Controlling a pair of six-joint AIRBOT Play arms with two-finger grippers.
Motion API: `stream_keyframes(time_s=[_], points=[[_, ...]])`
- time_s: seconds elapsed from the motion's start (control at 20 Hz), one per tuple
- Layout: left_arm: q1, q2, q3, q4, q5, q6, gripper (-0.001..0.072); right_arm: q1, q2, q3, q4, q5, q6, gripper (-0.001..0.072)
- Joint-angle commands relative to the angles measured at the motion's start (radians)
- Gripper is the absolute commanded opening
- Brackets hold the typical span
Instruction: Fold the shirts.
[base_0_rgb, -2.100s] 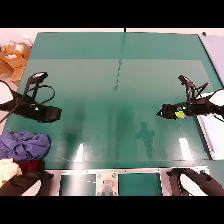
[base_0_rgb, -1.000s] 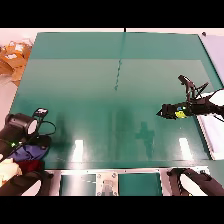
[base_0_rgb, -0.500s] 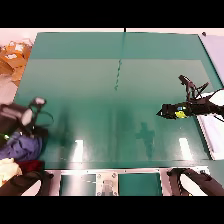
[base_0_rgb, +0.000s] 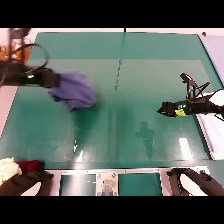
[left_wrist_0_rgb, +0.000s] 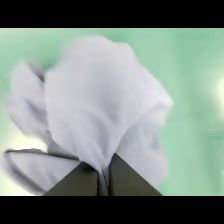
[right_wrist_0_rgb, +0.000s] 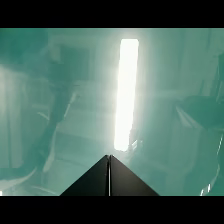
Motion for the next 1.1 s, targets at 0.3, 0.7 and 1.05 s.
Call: stream_keyframes(time_s=[0.3,0.7,1.05], points=[[-0.155,-0.397,0.035,-0.270,-0.068,0.050,0.0579,-0.001,0.000,0.000,-0.005,-0.003,0.000,0.0023],[0.165,-0.409,0.047,-0.214,-0.151,0.064,0.0579,0.160,-0.108,-0.207,0.309,-0.221,-0.016,0.0449],[0.208,-0.468,0.047,-0.251,-0.084,0.057,0.0579,0.576,-0.517,-0.050,0.517,-0.467,-0.068,0.0448]])
